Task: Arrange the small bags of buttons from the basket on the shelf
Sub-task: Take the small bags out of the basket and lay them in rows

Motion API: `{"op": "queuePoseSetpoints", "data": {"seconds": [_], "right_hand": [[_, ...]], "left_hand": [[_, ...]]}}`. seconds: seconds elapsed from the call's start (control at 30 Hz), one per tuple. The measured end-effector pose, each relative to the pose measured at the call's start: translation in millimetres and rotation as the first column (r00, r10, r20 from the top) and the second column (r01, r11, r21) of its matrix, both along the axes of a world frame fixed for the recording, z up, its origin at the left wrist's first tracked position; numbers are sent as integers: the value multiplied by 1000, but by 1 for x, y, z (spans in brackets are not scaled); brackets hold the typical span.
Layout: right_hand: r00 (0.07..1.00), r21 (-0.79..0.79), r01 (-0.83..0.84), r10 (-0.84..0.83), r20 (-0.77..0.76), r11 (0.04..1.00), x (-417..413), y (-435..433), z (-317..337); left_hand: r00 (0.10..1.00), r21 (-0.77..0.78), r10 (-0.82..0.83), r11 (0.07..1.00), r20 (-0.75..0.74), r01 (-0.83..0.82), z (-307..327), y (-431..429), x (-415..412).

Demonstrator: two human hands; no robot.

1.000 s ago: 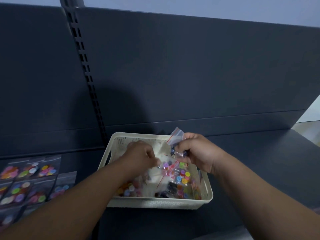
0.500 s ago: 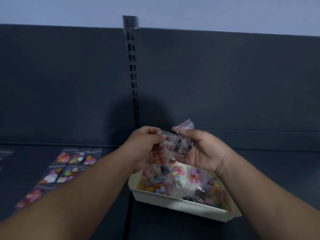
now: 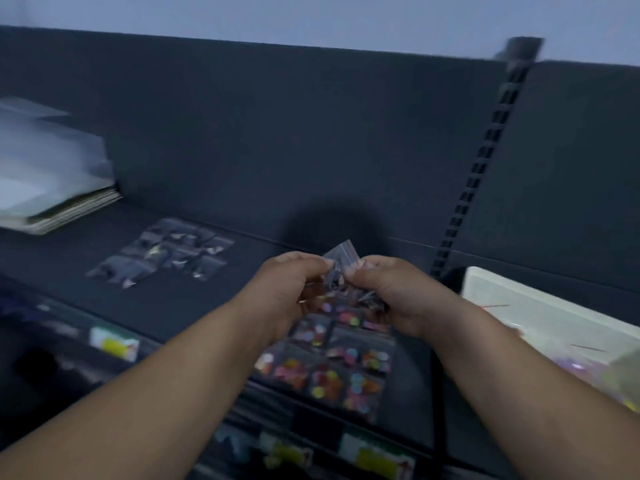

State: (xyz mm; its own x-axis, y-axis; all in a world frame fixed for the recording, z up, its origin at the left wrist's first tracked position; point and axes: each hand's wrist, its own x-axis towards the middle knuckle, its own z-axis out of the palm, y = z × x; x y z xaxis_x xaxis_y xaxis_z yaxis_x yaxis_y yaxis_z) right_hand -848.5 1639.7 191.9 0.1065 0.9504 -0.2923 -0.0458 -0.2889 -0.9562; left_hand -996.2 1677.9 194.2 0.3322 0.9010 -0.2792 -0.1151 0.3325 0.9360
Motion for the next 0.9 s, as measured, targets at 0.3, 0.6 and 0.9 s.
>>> {"op": "queuePoseSetpoints", "data": {"seconds": [0.3,0.6,0.9], "right_hand": [[988,-1,-85,85,129,996,-164,61,-13],[952,-66,-163,175,251,984,-235,111,-25],[921,-185,-148,204,333,972,-248,174,-67]], "left_hand": [[964,99,12,995,-267,15,-21,41,-187],[941,-15,-100,995,-324,100,-36,95,-255],[795,87,-55,987,-605,134,-55,152,-267]]}}
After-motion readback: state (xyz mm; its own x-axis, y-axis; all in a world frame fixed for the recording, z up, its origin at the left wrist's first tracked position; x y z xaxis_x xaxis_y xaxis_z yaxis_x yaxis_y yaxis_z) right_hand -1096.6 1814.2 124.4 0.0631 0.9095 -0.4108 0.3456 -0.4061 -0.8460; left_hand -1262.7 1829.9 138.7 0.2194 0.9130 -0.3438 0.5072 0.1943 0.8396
